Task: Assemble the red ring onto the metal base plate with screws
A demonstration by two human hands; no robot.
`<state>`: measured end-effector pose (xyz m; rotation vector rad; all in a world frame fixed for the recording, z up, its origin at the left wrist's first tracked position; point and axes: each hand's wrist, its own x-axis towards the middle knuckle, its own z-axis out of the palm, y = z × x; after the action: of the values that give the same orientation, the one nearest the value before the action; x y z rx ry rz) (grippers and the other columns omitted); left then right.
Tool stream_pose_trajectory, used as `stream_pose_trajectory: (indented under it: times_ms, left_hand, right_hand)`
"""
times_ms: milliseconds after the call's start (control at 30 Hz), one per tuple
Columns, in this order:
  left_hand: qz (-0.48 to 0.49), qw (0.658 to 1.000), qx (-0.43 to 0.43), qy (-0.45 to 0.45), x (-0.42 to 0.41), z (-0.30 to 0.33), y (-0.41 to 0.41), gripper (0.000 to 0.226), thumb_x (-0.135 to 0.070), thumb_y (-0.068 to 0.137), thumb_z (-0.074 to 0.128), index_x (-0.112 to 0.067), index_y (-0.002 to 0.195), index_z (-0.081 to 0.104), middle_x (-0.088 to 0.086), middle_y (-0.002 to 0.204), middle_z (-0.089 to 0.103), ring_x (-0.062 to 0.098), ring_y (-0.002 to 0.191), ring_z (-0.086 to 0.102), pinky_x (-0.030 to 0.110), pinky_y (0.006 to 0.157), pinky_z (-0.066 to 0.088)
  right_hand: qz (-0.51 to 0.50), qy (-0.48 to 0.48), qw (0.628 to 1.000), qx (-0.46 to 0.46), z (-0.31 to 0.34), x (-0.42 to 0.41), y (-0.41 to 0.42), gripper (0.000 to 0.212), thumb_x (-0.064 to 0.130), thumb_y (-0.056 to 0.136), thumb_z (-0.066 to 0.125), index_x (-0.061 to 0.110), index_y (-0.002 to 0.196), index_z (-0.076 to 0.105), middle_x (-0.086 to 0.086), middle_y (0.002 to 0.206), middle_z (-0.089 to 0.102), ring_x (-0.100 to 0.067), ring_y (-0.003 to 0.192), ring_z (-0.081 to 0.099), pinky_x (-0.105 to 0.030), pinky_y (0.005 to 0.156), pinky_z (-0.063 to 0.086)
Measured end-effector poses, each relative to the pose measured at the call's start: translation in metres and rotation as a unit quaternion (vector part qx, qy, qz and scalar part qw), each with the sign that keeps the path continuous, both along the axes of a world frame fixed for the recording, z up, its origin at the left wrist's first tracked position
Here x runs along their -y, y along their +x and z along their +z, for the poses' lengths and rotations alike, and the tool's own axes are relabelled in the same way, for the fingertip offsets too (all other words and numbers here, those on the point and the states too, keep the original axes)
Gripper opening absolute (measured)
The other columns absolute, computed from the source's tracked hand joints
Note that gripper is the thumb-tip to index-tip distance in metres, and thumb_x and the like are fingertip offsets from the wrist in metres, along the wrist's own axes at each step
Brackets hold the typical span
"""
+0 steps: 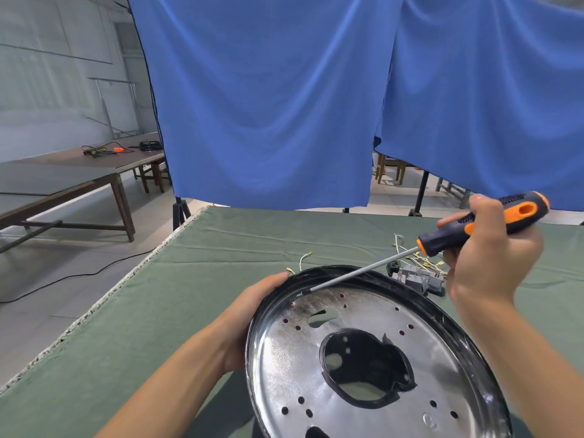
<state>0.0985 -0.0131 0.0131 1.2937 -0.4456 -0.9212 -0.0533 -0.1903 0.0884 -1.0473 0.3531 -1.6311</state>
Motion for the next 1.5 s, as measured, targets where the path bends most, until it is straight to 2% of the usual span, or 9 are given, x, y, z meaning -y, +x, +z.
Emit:
stream_pose_trajectory:
  times_ms: [233, 300, 433, 633, 867, 1000, 1133, 1300, 1500]
  left_hand:
    - [0.0, 1.0, -0.013, 0.001, 0.001, -0.004, 0.003, 0.031, -0.032, 0.094, 0.05, -0.013, 0.086, 0.073, 0.003, 0.066, 0.07, 0.008, 0.055, 0.065, 0.014, 0.052, 0.048]
    - [-0.006, 1.0, -0.015, 0.009, 0.0, -0.005, 0.004, 0.033, -0.033, 0.093, 0.05, -0.013, 0.088, 0.075, 0.005, 0.075, 0.07, 0.01, 0.061, 0.066, 0.017, 0.06, 0.051]
    - [-0.049, 0.998, -0.035, 0.001, -0.003, -0.003, -0.001, 0.038, -0.037, 0.086, 0.052, -0.018, 0.066, 0.078, 0.001, 0.061, 0.069, 0.008, 0.053, 0.065, 0.014, 0.047, 0.048]
    - [0.012, 0.998, -0.036, 0.044, -0.004, -0.004, -0.008, 0.05, -0.038, 0.092, 0.056, -0.003, 0.128, 0.058, 0.004, 0.086, 0.066, 0.01, 0.064, 0.066, 0.019, 0.052, 0.051]
    - [0.018, 0.999, -0.029, 0.042, -0.003, -0.005, -0.008, 0.053, -0.041, 0.091, 0.056, -0.004, 0.129, 0.056, 0.003, 0.085, 0.065, 0.01, 0.062, 0.066, 0.018, 0.051, 0.05]
    - [0.012, 0.998, -0.022, 0.052, -0.002, -0.004, -0.008, 0.052, -0.04, 0.092, 0.055, -0.004, 0.13, 0.056, 0.003, 0.086, 0.064, 0.012, 0.068, 0.063, 0.019, 0.053, 0.05]
    - [0.007, 0.999, -0.033, 0.031, -0.004, -0.007, -0.005, 0.045, -0.041, 0.09, 0.057, -0.006, 0.118, 0.063, 0.001, 0.076, 0.068, 0.009, 0.06, 0.067, 0.018, 0.051, 0.05]
    - [-0.052, 0.998, -0.04, -0.003, -0.005, -0.003, -0.002, 0.031, -0.036, 0.083, 0.054, -0.02, 0.067, 0.076, 0.0, 0.063, 0.069, 0.009, 0.054, 0.065, 0.013, 0.048, 0.048]
    - [-0.051, 0.998, -0.024, -0.019, -0.005, -0.004, -0.002, 0.025, -0.041, 0.067, 0.06, -0.021, 0.068, 0.075, 0.0, 0.063, 0.068, 0.009, 0.054, 0.064, 0.014, 0.048, 0.047]
  right_hand:
    - [-0.009, -0.036, 0.998, -0.045, 0.001, -0.003, 0.009, 0.024, 0.029, 0.071, 0.064, 0.023, 0.064, 0.042, -0.005, 0.055, 0.052, -0.028, 0.053, 0.055, -0.031, 0.056, 0.041]
    - [-0.004, -0.045, 0.998, -0.048, 0.002, -0.004, 0.011, 0.024, 0.027, 0.073, 0.063, 0.021, 0.066, 0.041, 0.005, 0.049, 0.051, -0.024, 0.05, 0.056, -0.029, 0.054, 0.043]
    - [0.0, -0.048, 0.998, -0.043, 0.004, -0.005, 0.011, 0.026, 0.026, 0.075, 0.063, 0.021, 0.067, 0.039, 0.009, 0.046, 0.048, -0.017, 0.045, 0.055, -0.02, 0.047, 0.038]
    - [0.012, -0.067, 0.997, -0.046, 0.007, -0.007, 0.011, 0.026, 0.024, 0.078, 0.061, 0.02, 0.07, 0.036, -0.005, 0.049, 0.053, -0.022, 0.041, 0.053, -0.019, 0.045, 0.033]
    - [-0.003, -0.08, 0.995, -0.061, 0.013, -0.01, 0.01, 0.027, 0.029, 0.075, 0.063, 0.026, 0.063, 0.04, -0.016, 0.058, 0.05, -0.03, 0.054, 0.053, -0.03, 0.061, 0.038]
    - [0.008, -0.098, 0.994, -0.057, 0.014, -0.014, 0.011, 0.027, 0.022, 0.081, 0.059, 0.024, 0.068, 0.037, 0.003, 0.041, 0.052, -0.017, 0.039, 0.054, -0.018, 0.05, 0.035]
    - [0.023, -0.102, 0.993, -0.049, 0.017, -0.02, 0.012, 0.026, 0.017, 0.084, 0.057, 0.022, 0.07, 0.036, 0.007, 0.04, 0.054, -0.011, 0.035, 0.055, -0.013, 0.041, 0.035]
    - [0.021, -0.099, 0.993, -0.063, 0.02, -0.019, 0.013, 0.025, 0.023, 0.079, 0.061, 0.022, 0.069, 0.038, 0.008, 0.042, 0.052, -0.014, 0.042, 0.055, -0.019, 0.048, 0.038]
    - [0.008, -0.114, 0.99, -0.082, 0.022, -0.02, 0.012, 0.025, 0.021, 0.082, 0.059, 0.023, 0.068, 0.038, 0.008, 0.042, 0.055, -0.012, 0.041, 0.056, -0.019, 0.05, 0.039]
